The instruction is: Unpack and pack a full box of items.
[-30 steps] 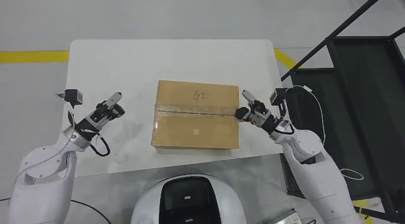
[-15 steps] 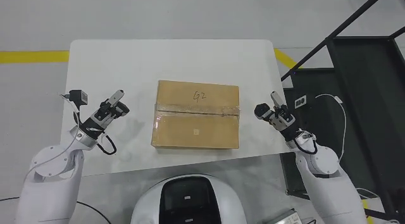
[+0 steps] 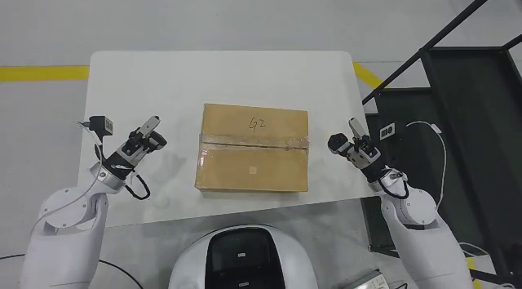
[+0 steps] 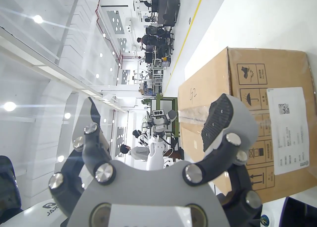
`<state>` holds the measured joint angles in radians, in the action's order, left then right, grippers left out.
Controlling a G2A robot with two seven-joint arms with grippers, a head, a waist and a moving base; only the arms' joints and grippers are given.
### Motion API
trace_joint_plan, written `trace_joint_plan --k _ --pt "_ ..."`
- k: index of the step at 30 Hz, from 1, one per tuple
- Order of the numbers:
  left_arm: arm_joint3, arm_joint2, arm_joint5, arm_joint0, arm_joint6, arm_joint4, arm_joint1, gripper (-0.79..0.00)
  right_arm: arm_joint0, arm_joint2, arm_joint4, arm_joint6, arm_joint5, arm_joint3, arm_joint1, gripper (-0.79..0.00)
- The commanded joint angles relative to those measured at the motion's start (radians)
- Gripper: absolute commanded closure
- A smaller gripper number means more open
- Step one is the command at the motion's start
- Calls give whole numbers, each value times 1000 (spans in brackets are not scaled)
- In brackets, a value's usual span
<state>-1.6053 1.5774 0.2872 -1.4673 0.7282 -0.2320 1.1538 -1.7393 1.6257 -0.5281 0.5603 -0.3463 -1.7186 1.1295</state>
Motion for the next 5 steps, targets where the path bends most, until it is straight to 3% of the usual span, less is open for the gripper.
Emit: trace_joint_plan --k 1,5 --pt "0 0 0 0 0 0 0 -784 0 0 0 0 0 0 0 -784" --pt "0 0 0 0 0 0 0 -785 0 0 0 0 0 0 0 -784"
